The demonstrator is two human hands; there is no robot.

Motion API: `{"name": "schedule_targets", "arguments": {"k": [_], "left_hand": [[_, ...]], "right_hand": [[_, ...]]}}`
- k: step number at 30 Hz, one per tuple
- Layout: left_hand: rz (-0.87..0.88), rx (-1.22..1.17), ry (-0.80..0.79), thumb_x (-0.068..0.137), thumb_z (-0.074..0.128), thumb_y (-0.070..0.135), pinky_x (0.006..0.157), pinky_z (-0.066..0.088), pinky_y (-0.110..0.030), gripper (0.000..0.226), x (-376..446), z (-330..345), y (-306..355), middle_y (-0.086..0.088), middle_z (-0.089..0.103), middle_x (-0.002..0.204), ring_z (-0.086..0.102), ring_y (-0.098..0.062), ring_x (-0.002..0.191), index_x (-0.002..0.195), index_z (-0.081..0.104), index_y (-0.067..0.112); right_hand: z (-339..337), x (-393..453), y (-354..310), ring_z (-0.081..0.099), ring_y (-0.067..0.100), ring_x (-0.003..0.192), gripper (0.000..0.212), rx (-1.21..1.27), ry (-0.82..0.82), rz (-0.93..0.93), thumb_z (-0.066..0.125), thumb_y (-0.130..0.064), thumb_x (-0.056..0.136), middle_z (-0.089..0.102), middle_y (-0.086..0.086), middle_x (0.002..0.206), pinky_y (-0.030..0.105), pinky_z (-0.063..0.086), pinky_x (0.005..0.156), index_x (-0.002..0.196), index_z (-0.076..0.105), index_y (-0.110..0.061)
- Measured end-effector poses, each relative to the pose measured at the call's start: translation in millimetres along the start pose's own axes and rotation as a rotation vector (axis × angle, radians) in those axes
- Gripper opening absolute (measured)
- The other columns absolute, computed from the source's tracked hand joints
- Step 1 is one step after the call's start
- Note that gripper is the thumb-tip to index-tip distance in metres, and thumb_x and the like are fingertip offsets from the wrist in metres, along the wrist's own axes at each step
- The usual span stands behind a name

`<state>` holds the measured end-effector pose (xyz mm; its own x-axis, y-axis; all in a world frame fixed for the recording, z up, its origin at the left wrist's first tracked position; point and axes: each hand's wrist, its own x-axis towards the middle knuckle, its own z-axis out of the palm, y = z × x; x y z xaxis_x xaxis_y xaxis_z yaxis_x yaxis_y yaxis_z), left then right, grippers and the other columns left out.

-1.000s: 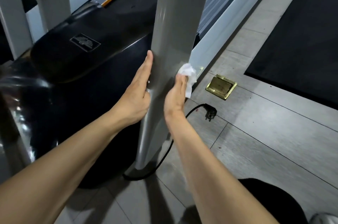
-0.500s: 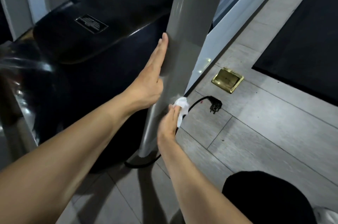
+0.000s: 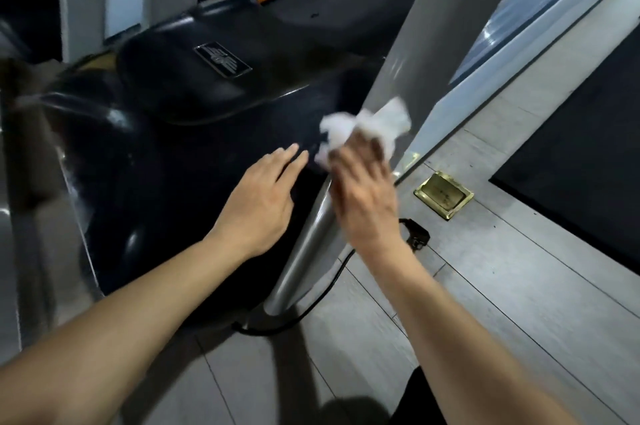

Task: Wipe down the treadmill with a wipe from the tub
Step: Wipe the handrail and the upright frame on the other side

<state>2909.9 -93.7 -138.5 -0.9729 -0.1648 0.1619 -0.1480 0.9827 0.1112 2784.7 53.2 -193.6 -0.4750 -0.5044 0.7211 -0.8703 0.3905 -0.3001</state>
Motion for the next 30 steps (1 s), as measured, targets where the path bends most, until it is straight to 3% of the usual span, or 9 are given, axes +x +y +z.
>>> {"name": "schedule_targets", "arguments": {"k": [2,4,9,13,17,20,22,27,30], "left_hand": [[0.034,0.125,-0.018,0.098,0.043,0.016,0.123,0.028,-0.046,0.058,-13,8,-18,-0.016,0.035,0.161,0.036,-0.033,0.147,0.154,0.038,0.004],[0.072,0.175,-0.046,0.101,0.035,0.026,0.123,0.028,-0.045,0.057,-18,12,-29,-0.015,0.035,0.162,0.034,-0.032,0.149,0.155,0.038,0.004],[0.108,0.182,-0.054,0.107,0.030,0.028,0.126,0.020,-0.043,0.056,-26,18,-38,-0.011,0.027,0.166,0.023,-0.027,0.155,0.158,0.031,0.007],[0.075,0.138,-0.055,0.107,0.033,0.024,0.126,0.021,-0.045,0.054,-29,19,-34,-0.011,0.025,0.167,0.020,-0.027,0.155,0.159,0.029,0.007],[0.055,0.138,-0.062,0.107,0.034,0.021,0.126,0.021,-0.046,0.054,-25,16,-32,-0.012,0.026,0.166,0.022,-0.029,0.155,0.158,0.030,0.006],[0.049,0.160,-0.070,0.107,0.035,0.021,0.126,0.020,-0.045,0.054,-25,15,-29,-0.013,0.026,0.166,0.022,-0.029,0.155,0.159,0.029,0.006],[0.048,0.170,-0.060,0.107,0.036,0.020,0.126,0.020,-0.046,0.054,-24,15,-28,-0.013,0.026,0.166,0.021,-0.029,0.155,0.159,0.029,0.006],[0.054,0.183,-0.033,0.107,0.038,0.018,0.126,0.020,-0.046,0.054,-24,20,-28,-0.013,0.026,0.166,0.021,-0.029,0.155,0.158,0.030,0.005],[0.056,0.207,-0.028,0.108,0.035,0.020,0.126,0.020,-0.046,0.054,-26,21,-28,-0.013,0.025,0.167,0.019,-0.028,0.156,0.159,0.028,0.006]], "right_hand": [[2,-32,-10,0.048,0.025,0.137,0.034,-0.075,-0.177,-0.190,0.058,-0.017,0.097,0.064,0.007,0.136,0.041,0.023,0.124,0.129,0.067,-0.007],[-8,-34,-3,0.049,0.022,0.138,0.036,-0.090,-0.235,-0.323,0.058,-0.018,0.096,0.063,0.004,0.138,0.037,0.018,0.126,0.130,0.067,-0.011],[-46,64,48,0.051,0.028,0.137,0.029,-0.134,-0.017,-0.274,0.057,-0.013,0.097,0.064,0.008,0.136,0.051,0.032,0.119,0.123,0.070,-0.006],[-48,82,45,0.053,0.027,0.135,0.026,-0.132,0.061,-0.188,0.054,-0.010,0.095,0.069,0.008,0.127,0.048,0.030,0.121,0.111,0.073,-0.002],[-20,-6,14,0.052,0.035,0.135,0.032,0.112,-0.270,-0.363,0.058,-0.006,0.093,0.064,0.017,0.132,0.049,0.029,0.121,0.122,0.068,0.004],[-20,-54,4,0.049,0.028,0.138,0.035,0.086,-0.437,-0.470,0.053,-0.014,0.098,0.062,0.010,0.138,0.043,0.027,0.123,0.129,0.066,-0.003],[-24,-42,9,0.052,0.027,0.135,0.032,0.067,-0.384,-0.451,0.055,-0.016,0.099,0.065,0.007,0.134,0.043,0.028,0.122,0.127,0.068,-0.007],[-37,37,31,0.053,0.029,0.124,0.024,-0.097,0.015,-0.202,0.053,-0.023,0.105,0.067,0.007,0.127,0.049,0.033,0.118,0.114,0.074,-0.014],[-29,40,29,0.047,0.027,0.127,0.028,-0.150,0.081,-0.128,0.054,-0.009,0.102,0.063,0.007,0.133,0.043,0.027,0.122,0.123,0.070,-0.017]]}}
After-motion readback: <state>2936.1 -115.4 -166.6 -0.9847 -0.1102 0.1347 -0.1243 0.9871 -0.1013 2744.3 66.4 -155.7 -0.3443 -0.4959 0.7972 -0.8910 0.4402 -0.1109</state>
